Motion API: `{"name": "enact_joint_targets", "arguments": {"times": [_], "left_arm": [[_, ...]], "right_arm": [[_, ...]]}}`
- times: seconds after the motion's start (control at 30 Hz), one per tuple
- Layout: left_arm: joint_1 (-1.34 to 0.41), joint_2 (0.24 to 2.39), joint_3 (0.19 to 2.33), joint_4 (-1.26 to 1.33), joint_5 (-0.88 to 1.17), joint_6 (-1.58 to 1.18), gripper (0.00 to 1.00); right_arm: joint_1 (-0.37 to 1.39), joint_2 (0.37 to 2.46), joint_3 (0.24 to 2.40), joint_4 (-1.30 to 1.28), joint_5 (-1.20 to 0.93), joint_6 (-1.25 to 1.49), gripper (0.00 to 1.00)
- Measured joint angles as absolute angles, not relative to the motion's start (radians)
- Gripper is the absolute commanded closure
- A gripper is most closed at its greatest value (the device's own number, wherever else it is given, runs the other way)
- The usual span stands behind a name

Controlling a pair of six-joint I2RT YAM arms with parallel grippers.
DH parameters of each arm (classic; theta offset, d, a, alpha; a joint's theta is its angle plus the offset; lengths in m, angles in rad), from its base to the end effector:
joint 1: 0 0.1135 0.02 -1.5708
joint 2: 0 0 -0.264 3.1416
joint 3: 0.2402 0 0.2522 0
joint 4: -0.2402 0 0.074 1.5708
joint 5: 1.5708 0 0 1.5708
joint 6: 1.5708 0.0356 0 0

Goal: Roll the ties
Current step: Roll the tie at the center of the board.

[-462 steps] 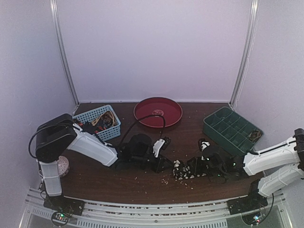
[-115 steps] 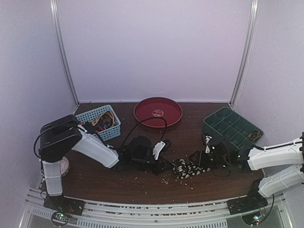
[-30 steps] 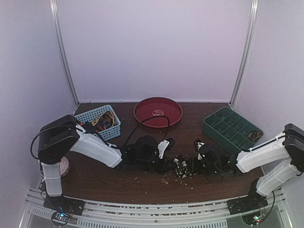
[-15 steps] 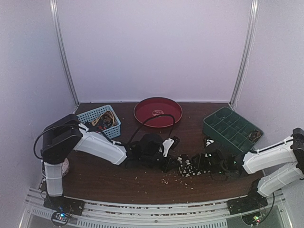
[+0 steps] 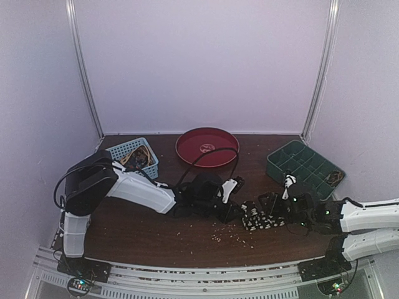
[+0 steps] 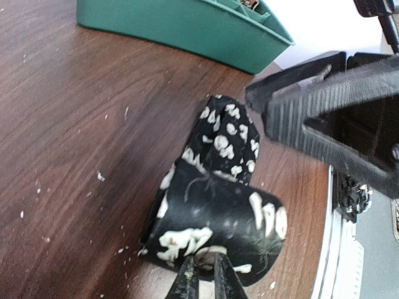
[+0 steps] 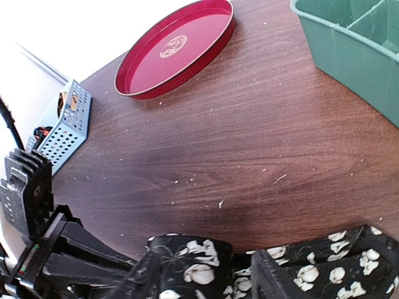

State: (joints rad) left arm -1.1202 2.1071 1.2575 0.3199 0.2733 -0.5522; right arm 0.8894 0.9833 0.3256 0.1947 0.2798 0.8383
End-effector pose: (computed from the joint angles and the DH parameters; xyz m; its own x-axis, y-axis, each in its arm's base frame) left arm 0.1896 -0.4139 0.1414 -0.6952 0.2773 -0.6632 0.7089 0.4171 -0.5688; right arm 0.1343 0.1499 0.1826 -0.6274 0.3608 -0.6900 -0.1859 0.7911 0.5827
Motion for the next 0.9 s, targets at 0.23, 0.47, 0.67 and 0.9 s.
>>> {"name": "enact_joint_targets", "arguments": {"times": [0.23,0.47,0.67,0.9], "left_arm": [[-1.12,2.134,1.307,0.322,0.297,-0.548,0.88],[-1.12,2.159,1.323,0.324,0.313,-0.548,0.88],[-1.12,2.167,1.338,0.341,0.327,-0.556,0.88],[-1.12,2.156,1.325,0.344,0.299,-0.568,0.8]], "right_arm": [[0.885,1.027,0.389,0.161,0.189,0.812,0.32],[0.885,1.077,0.424,0.098,0.168,0.807,0.41],[0.885,1.092,0.425,0.036,0.174,0.807,0.54],[0.86,1.025,0.377,0.023,0.192,0.817,0.57]]}}
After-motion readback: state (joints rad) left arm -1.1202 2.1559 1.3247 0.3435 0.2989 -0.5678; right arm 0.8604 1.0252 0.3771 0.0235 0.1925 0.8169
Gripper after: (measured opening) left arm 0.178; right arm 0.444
